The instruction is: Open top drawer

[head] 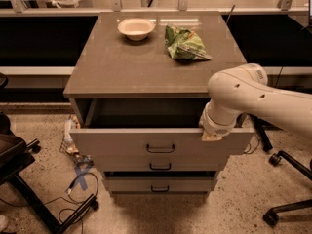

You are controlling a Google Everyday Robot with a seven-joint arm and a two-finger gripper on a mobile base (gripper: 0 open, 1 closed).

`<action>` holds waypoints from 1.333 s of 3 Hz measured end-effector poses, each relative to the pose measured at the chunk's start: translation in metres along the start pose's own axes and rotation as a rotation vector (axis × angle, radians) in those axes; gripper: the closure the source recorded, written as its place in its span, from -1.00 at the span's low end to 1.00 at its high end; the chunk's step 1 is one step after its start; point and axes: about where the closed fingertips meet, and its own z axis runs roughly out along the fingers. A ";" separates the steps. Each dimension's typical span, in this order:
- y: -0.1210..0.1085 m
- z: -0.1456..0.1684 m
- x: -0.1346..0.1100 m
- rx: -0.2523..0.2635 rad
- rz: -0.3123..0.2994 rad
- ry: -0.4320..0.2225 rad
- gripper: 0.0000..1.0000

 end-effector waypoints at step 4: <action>0.000 -0.002 0.000 -0.001 0.000 0.000 1.00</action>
Offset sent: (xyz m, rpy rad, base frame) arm -0.0400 -0.0010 -0.0139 0.0084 0.1507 -0.0050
